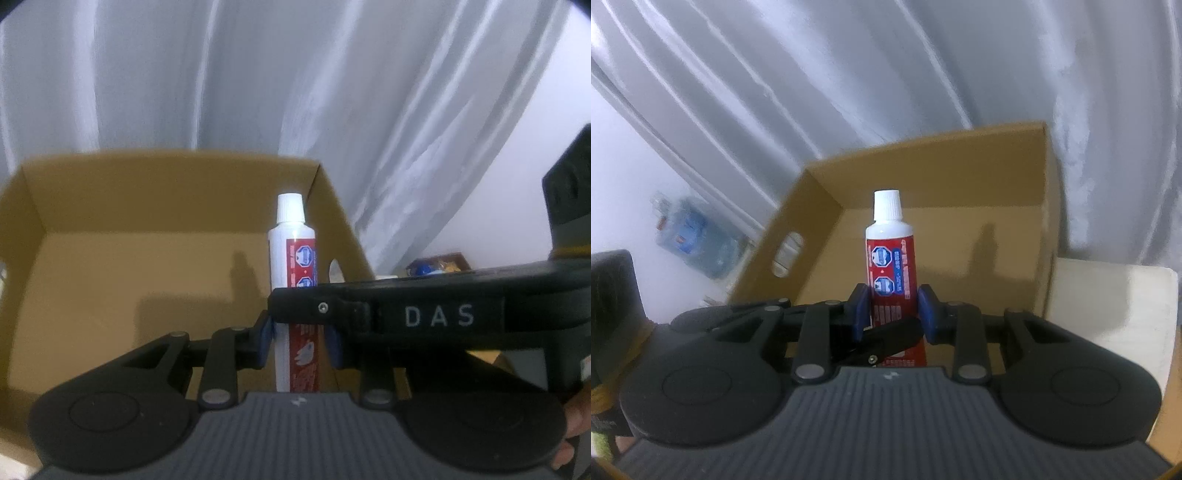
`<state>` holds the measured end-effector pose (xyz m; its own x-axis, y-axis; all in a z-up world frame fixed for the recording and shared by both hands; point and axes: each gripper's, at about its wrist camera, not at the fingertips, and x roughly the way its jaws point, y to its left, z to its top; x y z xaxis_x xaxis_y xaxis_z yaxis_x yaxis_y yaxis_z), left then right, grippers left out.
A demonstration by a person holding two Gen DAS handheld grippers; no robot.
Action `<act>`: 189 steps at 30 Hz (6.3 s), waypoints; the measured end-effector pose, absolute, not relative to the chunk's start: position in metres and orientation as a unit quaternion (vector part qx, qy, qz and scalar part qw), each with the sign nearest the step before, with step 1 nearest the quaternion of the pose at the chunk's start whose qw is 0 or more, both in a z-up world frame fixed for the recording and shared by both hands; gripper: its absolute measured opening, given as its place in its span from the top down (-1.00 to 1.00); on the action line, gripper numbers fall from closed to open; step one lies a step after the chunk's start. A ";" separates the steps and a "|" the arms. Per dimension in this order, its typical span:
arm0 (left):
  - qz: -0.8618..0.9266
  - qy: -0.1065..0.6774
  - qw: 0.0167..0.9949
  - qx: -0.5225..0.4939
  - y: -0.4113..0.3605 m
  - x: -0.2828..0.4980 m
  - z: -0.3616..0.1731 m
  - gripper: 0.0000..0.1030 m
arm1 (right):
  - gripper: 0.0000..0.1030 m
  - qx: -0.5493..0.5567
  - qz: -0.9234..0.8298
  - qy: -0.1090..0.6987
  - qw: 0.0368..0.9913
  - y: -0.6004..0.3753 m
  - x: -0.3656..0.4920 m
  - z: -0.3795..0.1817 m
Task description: Organize objects
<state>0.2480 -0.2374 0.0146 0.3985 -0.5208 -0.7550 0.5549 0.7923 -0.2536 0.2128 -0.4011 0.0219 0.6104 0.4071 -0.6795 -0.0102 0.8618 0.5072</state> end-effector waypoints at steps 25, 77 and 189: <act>-0.330 0.471 0.818 0.006 -0.242 0.244 -0.011 -0.04 | 0.44 0.165 0.076 0.402 0.897 -0.395 0.198 0.029; -0.167 0.360 0.914 -0.079 0.013 0.005 0.030 -1.00 | -0.98 -0.049 0.049 0.362 0.930 -0.221 0.001 0.060; -0.192 0.364 0.911 0.001 -0.040 0.089 -0.022 -0.20 | 0.36 0.257 0.221 0.440 0.831 -0.225 0.110 -0.039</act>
